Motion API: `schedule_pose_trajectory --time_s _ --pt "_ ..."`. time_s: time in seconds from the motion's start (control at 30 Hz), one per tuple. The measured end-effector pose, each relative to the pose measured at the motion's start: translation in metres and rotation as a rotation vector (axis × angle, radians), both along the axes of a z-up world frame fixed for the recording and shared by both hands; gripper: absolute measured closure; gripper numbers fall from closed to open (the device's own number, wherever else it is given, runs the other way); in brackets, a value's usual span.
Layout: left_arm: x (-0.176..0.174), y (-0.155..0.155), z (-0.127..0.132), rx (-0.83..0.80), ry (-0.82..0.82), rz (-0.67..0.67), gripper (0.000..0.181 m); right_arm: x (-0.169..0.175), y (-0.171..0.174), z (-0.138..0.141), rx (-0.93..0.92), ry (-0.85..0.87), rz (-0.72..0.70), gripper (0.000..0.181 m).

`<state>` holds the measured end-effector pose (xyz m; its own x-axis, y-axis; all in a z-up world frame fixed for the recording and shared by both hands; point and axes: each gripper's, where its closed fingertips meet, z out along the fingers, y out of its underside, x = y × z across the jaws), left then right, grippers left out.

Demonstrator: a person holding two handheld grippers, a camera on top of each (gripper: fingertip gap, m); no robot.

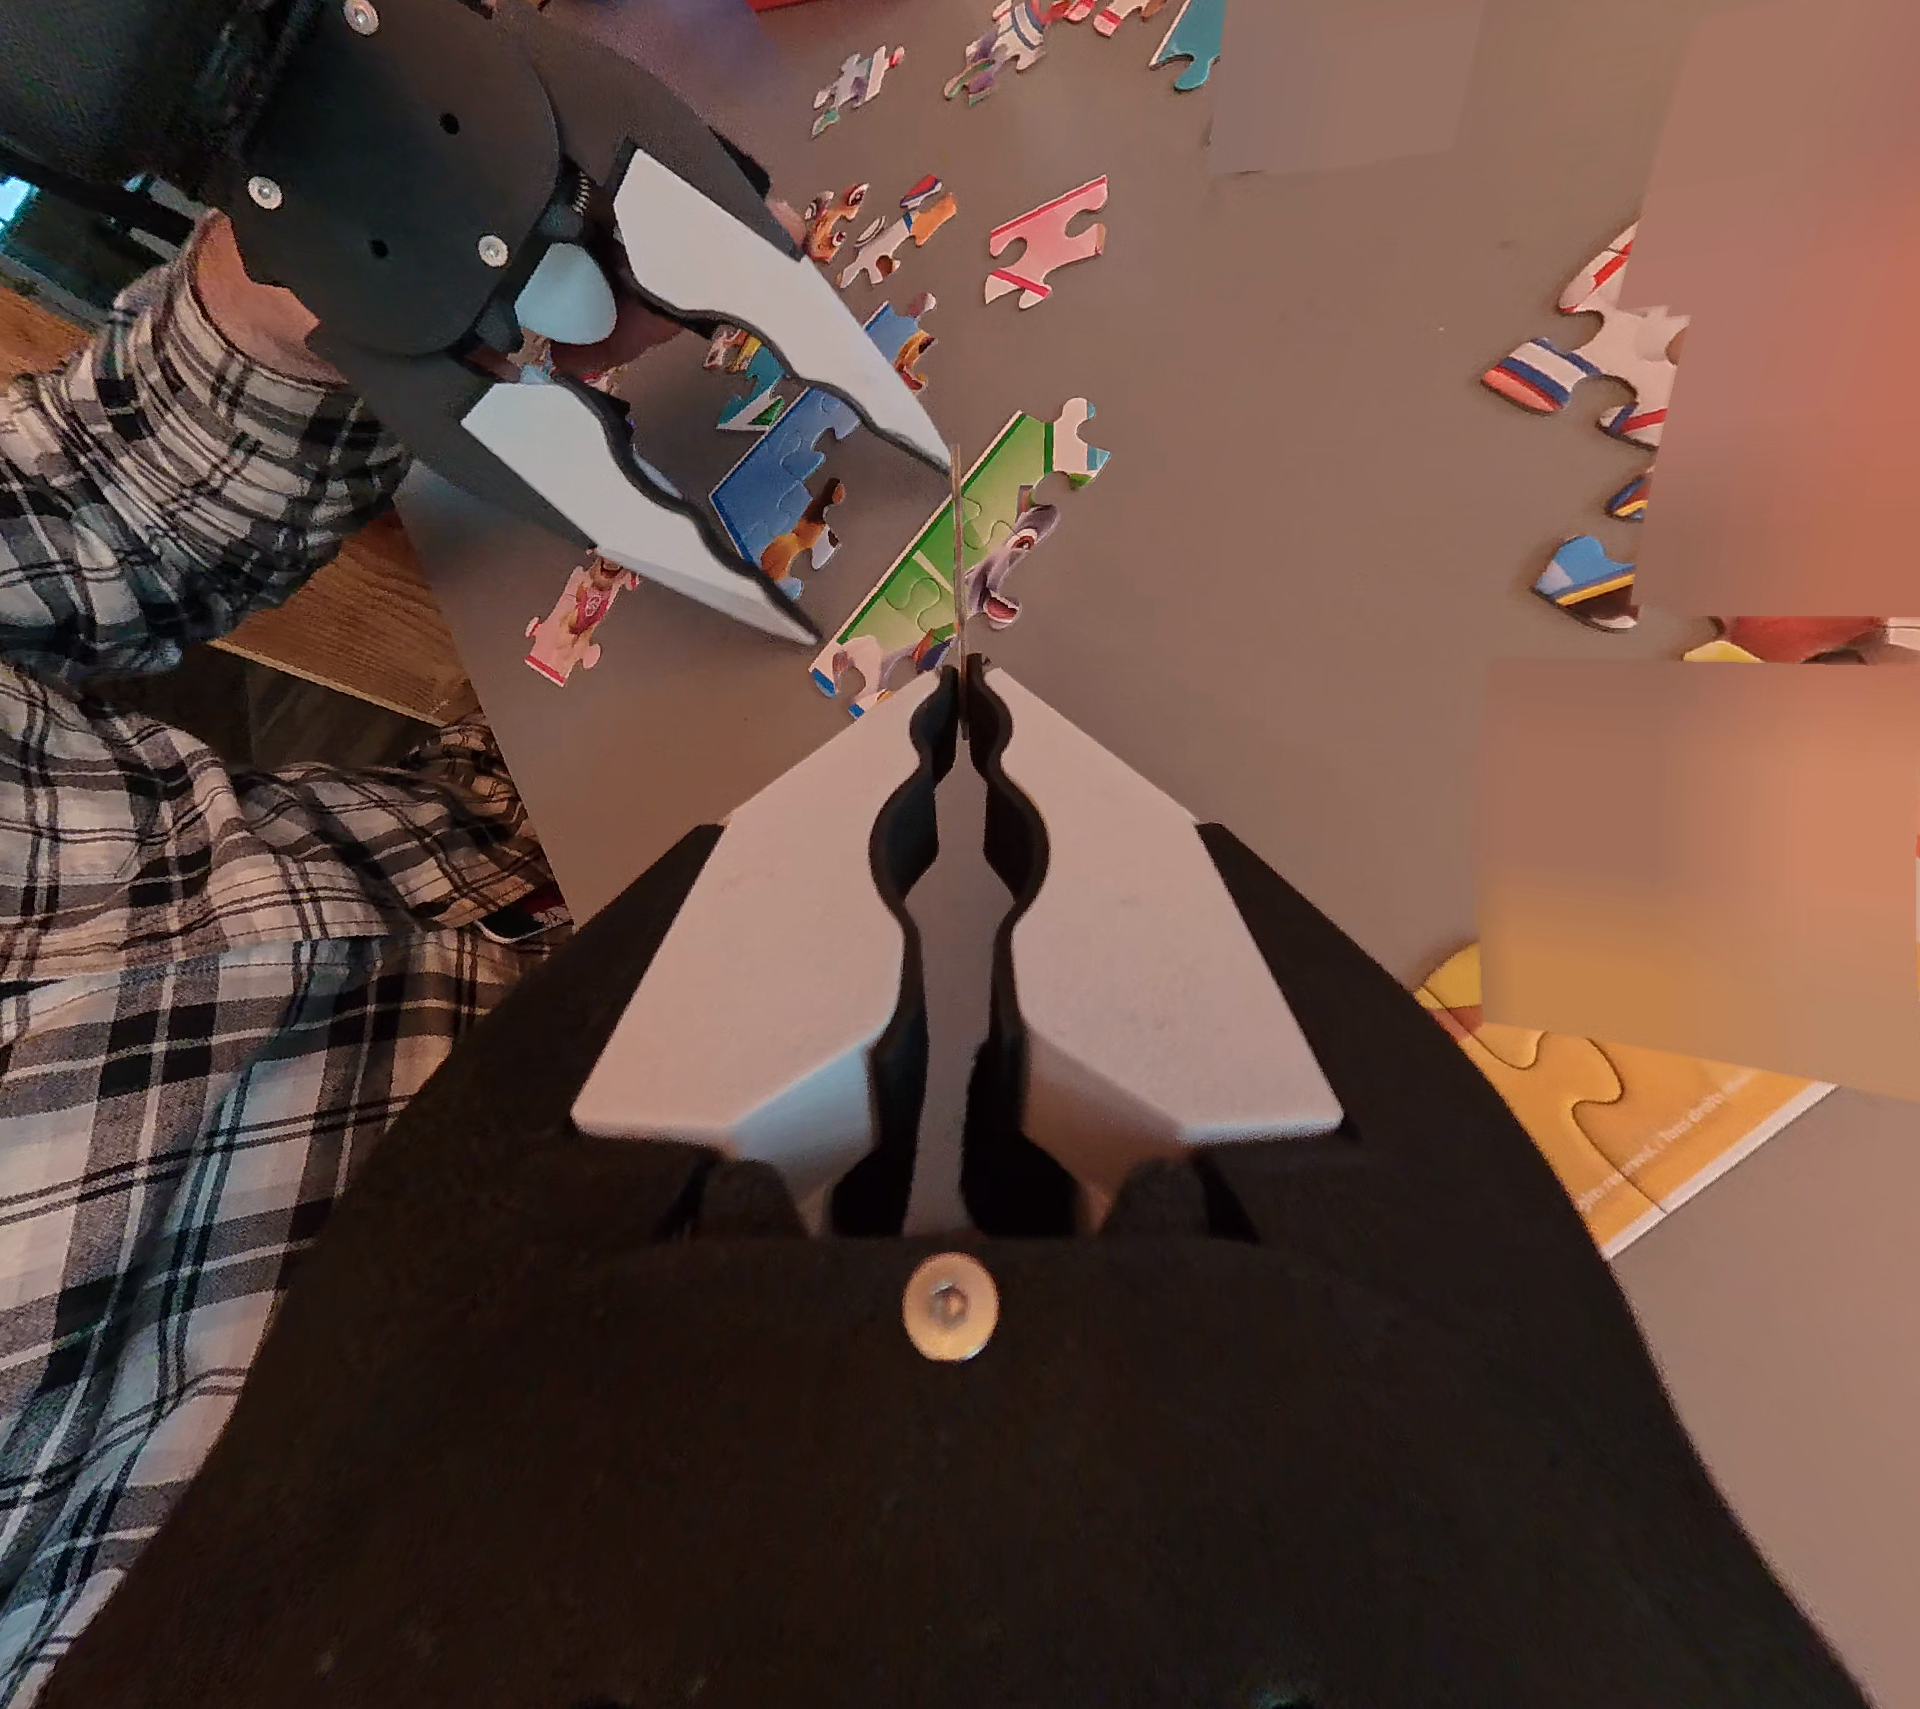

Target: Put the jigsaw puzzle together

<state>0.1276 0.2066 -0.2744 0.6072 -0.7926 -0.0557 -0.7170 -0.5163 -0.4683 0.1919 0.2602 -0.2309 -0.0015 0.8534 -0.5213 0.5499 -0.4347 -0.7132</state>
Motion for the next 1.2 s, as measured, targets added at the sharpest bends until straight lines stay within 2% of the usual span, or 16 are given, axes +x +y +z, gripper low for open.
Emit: schedule_pose_trajectory --time_s 0.5,1.0,1.2 --pt "-0.019 0.007 -0.003 0.006 -0.071 0.109 0.121 0.007 -0.001 -0.004 -0.013 -0.019 -0.037 0.181" --pt "-0.015 0.006 -0.003 0.023 -0.094 0.094 0.121 0.056 -0.007 -0.017 -0.012 -0.138 -0.127 0.181" --pt "-0.013 0.005 -0.003 0.026 -0.098 0.088 0.121 0.061 -0.013 -0.029 0.009 -0.229 -0.127 0.181"
